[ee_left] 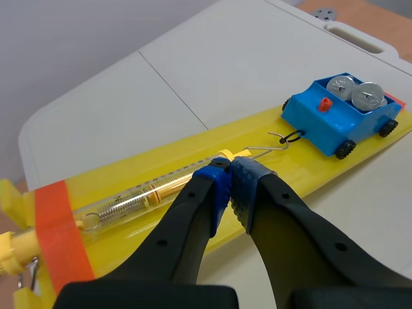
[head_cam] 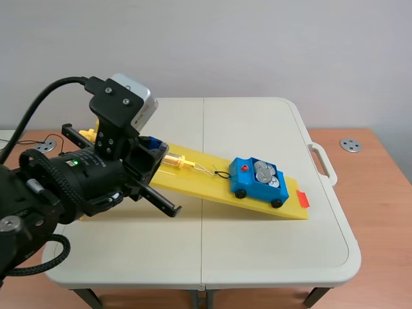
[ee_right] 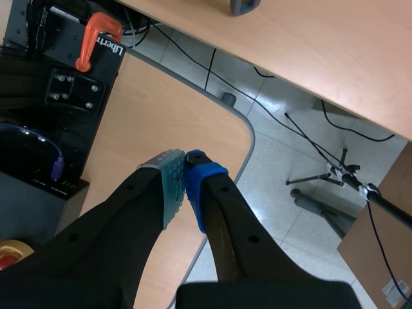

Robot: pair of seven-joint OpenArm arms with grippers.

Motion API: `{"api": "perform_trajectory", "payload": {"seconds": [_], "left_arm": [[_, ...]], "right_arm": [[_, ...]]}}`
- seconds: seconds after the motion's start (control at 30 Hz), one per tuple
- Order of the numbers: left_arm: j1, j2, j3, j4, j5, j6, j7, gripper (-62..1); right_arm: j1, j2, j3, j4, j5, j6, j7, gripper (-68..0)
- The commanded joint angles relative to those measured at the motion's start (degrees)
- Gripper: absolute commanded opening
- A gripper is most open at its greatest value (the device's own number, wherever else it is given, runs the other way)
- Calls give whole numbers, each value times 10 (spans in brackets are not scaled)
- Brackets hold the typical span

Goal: Place the four metal weights on the blue cart on the ramp.

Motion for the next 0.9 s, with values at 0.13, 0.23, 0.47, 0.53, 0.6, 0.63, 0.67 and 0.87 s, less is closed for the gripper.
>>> {"api": "perform_trajectory", "payload": {"seconds": [0.13, 0.23, 0.47, 0.53, 0.6, 0.63, 0.67, 0.87], "left_arm": [[-49, 15, -8, 4, -8, 59, -63, -582], [-61, 15, -8, -14, -5, 68, -62, -582], [-65, 15, -8, -33, 3, 70, -64, -582], [-65, 15, -8, -33, 3, 70, -64, -582], [-65, 15, -8, -33, 3, 70, -64, -582], [-65, 15, -8, -33, 3, 70, -64, -582], [-65, 15, -8, -33, 3, 70, -64, -582], [-65, 15, -8, -33, 3, 70, -64, -582]], "right_arm": [[0, 5, 26, 48, 40, 5, 47, -669], [0, 5, 26, 48, 40, 5, 47, -669], [0, 5, 26, 48, 40, 5, 49, -669], [0, 5, 26, 48, 40, 5, 49, -669], [0, 5, 26, 48, 40, 5, 49, -669], [0, 5, 26, 48, 40, 5, 49, -669], [0, 5, 26, 48, 40, 5, 49, -669], [0, 5, 26, 48, 40, 5, 49, -669]]}}
